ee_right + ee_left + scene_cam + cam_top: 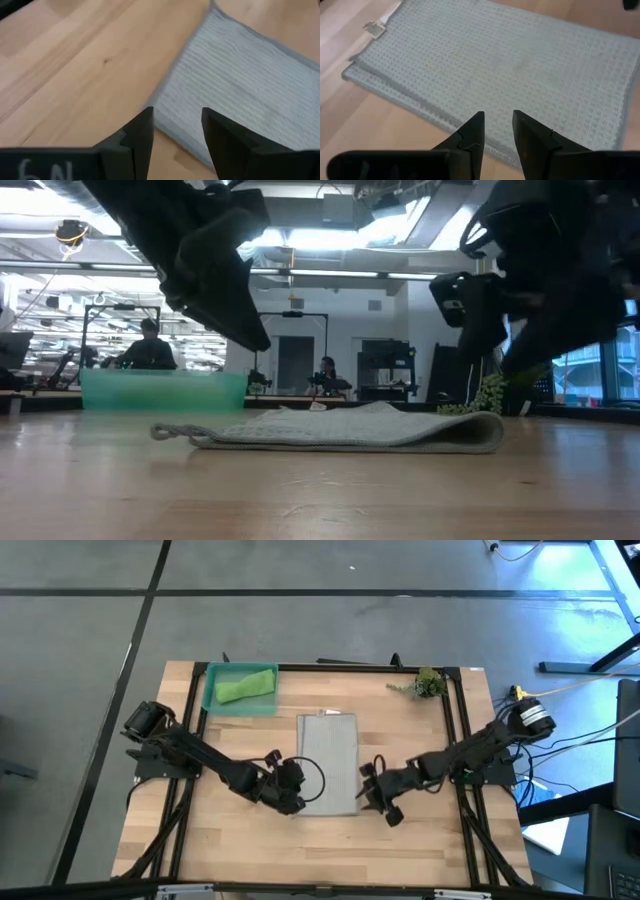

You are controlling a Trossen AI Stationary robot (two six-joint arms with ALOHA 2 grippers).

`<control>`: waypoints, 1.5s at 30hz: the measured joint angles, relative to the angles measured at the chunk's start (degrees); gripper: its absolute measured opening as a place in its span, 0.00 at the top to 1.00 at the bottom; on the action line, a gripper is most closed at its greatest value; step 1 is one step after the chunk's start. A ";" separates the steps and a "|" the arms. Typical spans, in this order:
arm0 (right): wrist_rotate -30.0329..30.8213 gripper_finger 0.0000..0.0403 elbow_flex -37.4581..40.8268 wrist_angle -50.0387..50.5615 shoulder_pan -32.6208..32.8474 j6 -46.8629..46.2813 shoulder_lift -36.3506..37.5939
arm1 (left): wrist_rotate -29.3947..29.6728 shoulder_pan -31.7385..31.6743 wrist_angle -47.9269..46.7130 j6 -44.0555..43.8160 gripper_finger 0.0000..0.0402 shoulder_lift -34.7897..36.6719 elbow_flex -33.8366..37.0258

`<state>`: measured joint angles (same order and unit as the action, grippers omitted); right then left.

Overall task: Roll microfiber towels into tight, uniform cylinder then place into a basket
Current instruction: Roll the gray towel

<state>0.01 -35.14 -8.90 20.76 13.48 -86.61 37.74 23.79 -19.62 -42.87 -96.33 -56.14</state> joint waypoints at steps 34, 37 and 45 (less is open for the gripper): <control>15.98 0.98 -1.14 -7.70 -0.44 0.56 -8.74 | -1.66 0.55 -0.09 -0.04 0.76 -0.02 -0.07; 16.22 0.98 -1.53 -7.28 -2.43 0.54 -6.92 | -1.66 0.84 -0.09 -0.04 0.76 -0.02 -0.07; 18.97 0.99 -3.81 -7.24 -10.23 0.42 -3.51 | -1.67 1.57 -0.11 -0.06 0.76 0.00 -0.07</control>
<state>18.98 -38.95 -16.14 10.53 13.90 -90.12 36.06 25.36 -19.73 -42.93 -96.33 -56.21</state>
